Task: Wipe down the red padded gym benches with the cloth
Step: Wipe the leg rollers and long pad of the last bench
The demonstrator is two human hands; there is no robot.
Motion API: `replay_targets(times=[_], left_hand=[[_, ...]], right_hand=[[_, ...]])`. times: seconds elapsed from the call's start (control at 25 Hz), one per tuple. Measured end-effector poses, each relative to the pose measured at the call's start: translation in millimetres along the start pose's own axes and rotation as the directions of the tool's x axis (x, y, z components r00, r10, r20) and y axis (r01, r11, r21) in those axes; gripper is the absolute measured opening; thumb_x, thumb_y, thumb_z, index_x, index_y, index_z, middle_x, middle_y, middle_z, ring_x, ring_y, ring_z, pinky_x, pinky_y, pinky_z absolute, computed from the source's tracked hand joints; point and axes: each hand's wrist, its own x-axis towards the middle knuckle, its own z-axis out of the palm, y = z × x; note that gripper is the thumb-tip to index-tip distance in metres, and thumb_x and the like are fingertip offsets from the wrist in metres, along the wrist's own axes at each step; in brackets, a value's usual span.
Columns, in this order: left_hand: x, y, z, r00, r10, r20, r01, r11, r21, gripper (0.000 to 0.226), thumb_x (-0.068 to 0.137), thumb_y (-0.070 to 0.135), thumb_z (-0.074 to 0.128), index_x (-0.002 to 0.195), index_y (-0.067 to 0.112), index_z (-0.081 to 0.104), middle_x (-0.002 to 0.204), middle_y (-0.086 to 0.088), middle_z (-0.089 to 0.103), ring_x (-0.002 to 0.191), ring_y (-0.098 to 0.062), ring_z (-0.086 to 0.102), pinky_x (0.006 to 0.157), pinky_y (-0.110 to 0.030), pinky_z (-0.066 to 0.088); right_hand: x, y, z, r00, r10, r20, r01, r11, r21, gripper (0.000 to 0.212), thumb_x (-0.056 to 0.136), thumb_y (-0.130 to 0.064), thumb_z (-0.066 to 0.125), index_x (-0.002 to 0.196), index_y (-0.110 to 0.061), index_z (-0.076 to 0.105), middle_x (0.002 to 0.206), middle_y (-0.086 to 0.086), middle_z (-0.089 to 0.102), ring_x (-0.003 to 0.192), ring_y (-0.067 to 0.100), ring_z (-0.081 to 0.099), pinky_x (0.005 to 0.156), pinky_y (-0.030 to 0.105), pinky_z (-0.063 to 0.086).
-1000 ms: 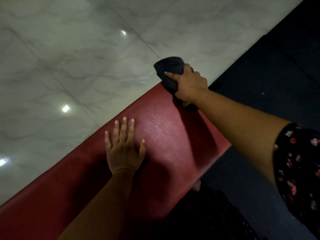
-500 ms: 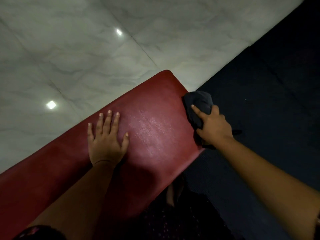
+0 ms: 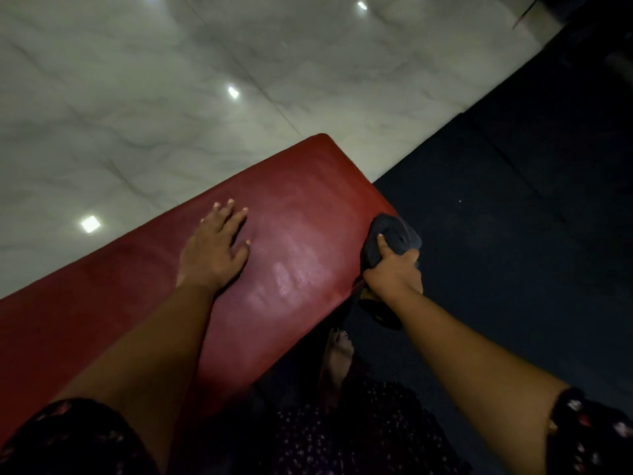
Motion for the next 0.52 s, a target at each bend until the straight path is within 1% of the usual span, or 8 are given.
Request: replay_targets(times=[0.04, 0.12, 0.24, 0.32, 0.4, 0.44, 0.52], left_hand=[[-16, -2, -8, 1.0, 0.008, -0.02, -0.009, 1.0, -0.009, 0.063, 0.09, 0.042, 0.047, 0.148, 0.02, 0.043, 0.157, -0.005, 0.035, 0.146, -0.025, 0.03, 0.116, -0.046, 0.029], [-50, -5, -22, 0.998, -0.027, -0.05, 0.027, 1.0, -0.01, 0.059, 0.092, 0.032, 0.058, 0.148, 0.02, 0.044, 0.155, -0.005, 0.039, 0.142, -0.027, 0.036, 0.113, -0.046, 0.034], [-91, -9, -45, 0.993, -0.119, -0.028, 0.119, 0.993, 0.005, 0.063, 0.09, 0.028, 0.062, 0.149, 0.02, 0.041, 0.153, -0.006, 0.041, 0.14, -0.027, 0.039, 0.113, -0.045, 0.034], [-119, -23, -65, 0.983, -0.18, -0.039, 0.182, 0.983, 0.034, 0.063, 0.089, 0.027, 0.062, 0.148, 0.019, 0.043, 0.151, -0.007, 0.043, 0.138, -0.027, 0.042, 0.112, -0.045, 0.032], [-152, -45, -86, 0.966, -0.249, -0.073, 0.253, 0.966, 0.059, 0.061, 0.088, 0.027, 0.062, 0.147, 0.019, 0.045, 0.149, -0.007, 0.047, 0.136, -0.026, 0.045, 0.112, -0.046, 0.032], [-169, -60, -97, 0.954, -0.288, -0.087, 0.294, 0.953, 0.07, 0.061, 0.088, 0.027, 0.061, 0.146, 0.02, 0.045, 0.148, -0.007, 0.048, 0.136, -0.026, 0.045, 0.112, -0.046, 0.032], [-201, -92, -117, 0.925, -0.364, -0.113, 0.374, 0.923, 0.093, 0.06, 0.089, 0.029, 0.06, 0.147, 0.021, 0.045, 0.148, -0.006, 0.048, 0.136, -0.024, 0.044, 0.112, -0.046, 0.031]], right_hand=[[-12, -1, 5, 1.0, -0.005, 0.021, 0.004, 1.0, 0.014, 0.079, 0.088, -0.038, 0.058, 0.149, -0.053, 0.011, 0.144, 0.011, 0.015, 0.119, 0.039, 0.044, 0.093, 0.042, 0.048], [-37, 0, 15, 0.998, -0.021, 0.054, 0.023, 0.999, -0.028, 0.078, 0.089, -0.038, 0.058, 0.149, -0.053, 0.011, 0.145, 0.011, 0.014, 0.121, 0.04, 0.044, 0.094, 0.042, 0.047], [-71, -2, 24, 0.99, -0.079, 0.119, 0.088, 0.993, -0.075, 0.078, 0.088, -0.03, 0.059, 0.15, -0.051, 0.016, 0.154, 0.012, 0.008, 0.125, 0.039, 0.045, 0.099, 0.039, 0.047], [-91, -15, 23, 0.978, -0.155, 0.139, 0.176, 0.972, -0.153, 0.076, 0.086, -0.029, 0.061, 0.148, -0.051, 0.023, 0.156, 0.01, 0.009, 0.129, 0.037, 0.044, 0.101, 0.042, 0.046], [-114, -42, 21, 0.949, -0.264, 0.171, 0.306, 0.903, -0.301, 0.072, 0.087, -0.033, 0.062, 0.145, -0.054, 0.026, 0.154, 0.007, 0.014, 0.131, 0.038, 0.042, 0.1, 0.044, 0.047], [-127, -61, 20, 0.922, -0.335, 0.195, 0.386, 0.841, -0.378, 0.07, 0.087, -0.034, 0.062, 0.144, -0.055, 0.028, 0.153, 0.006, 0.018, 0.128, 0.037, 0.044, 0.098, 0.044, 0.048], [-153, -100, 23, 0.846, -0.481, 0.231, 0.527, 0.683, -0.506, 0.068, 0.087, -0.031, 0.06, 0.143, -0.055, 0.031, 0.15, 0.006, 0.023, 0.123, 0.036, 0.05, 0.092, 0.041, 0.05]])
